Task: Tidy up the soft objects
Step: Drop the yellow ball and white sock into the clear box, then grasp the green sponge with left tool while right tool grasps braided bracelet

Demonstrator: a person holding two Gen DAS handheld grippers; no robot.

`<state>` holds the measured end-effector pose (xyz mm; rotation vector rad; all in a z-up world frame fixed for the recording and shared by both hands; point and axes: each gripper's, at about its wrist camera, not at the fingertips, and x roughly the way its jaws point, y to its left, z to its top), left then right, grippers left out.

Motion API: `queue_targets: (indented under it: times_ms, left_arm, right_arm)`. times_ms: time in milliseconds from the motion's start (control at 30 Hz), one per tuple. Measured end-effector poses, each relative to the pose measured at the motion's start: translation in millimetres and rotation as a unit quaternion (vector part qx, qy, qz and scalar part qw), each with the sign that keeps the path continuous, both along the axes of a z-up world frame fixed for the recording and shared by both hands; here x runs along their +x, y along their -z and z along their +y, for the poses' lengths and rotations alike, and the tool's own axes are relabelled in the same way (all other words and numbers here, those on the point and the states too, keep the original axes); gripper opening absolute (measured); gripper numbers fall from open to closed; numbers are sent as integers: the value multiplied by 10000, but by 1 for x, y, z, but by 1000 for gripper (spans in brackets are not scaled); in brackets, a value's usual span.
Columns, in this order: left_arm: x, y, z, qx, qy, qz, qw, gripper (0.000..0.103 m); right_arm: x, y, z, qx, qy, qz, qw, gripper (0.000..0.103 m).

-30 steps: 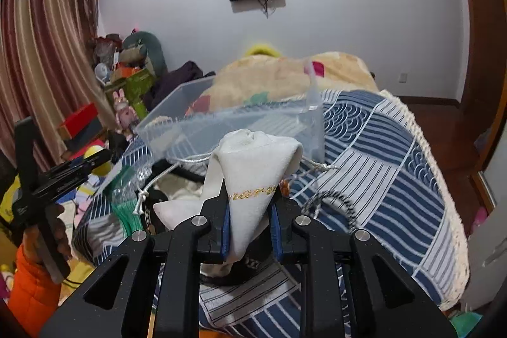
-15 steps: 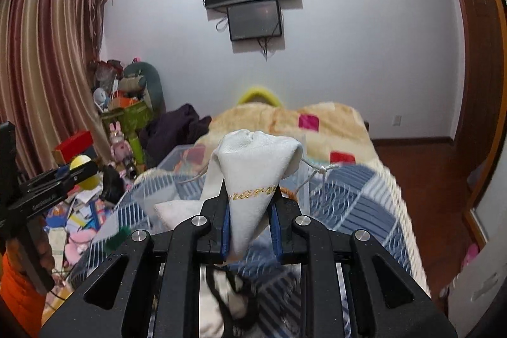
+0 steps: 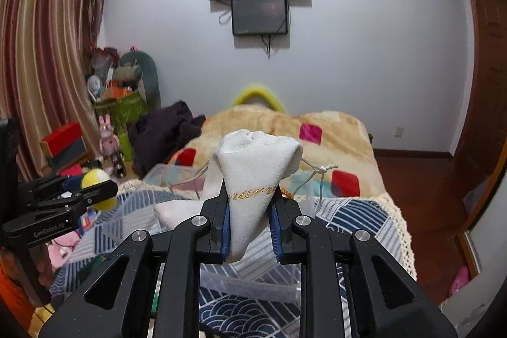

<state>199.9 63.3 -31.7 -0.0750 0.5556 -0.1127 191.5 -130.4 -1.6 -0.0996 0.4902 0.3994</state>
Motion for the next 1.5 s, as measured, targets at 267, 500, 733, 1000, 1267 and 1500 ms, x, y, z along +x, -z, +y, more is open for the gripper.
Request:
queue_targets:
  times_ms: [267, 500, 733, 1000, 1267, 1500]
  left_arm:
    - [30, 25, -20, 253, 272, 637, 9973, 43]
    - [38, 39, -43, 588, 345, 889, 9937, 43]
    - [31, 38, -52, 767, 356, 879, 9925, 55]
    - [6, 9, -37, 556, 256, 480, 9970, 74]
    - [-44, -18, -11, 554, -109, -75, 9984, 102]
    - [-72, 5, 8, 649, -311, 235, 9971, 102]
  right_arm:
    - [27, 32, 13, -365, -243, 771, 9961, 18]
    - [34, 47, 22, -738, -431, 1144, 9898, 19]
    - [28, 43, 24, -1048, -441, 1054, 9879, 26]
    - [4, 17, 11, -798, -512, 682, 9932, 49]
    - [-33, -11, -17, -444, -405, 144, 9981, 79]
    - [-58, 1, -39, -622, -133, 113, 9979, 86]
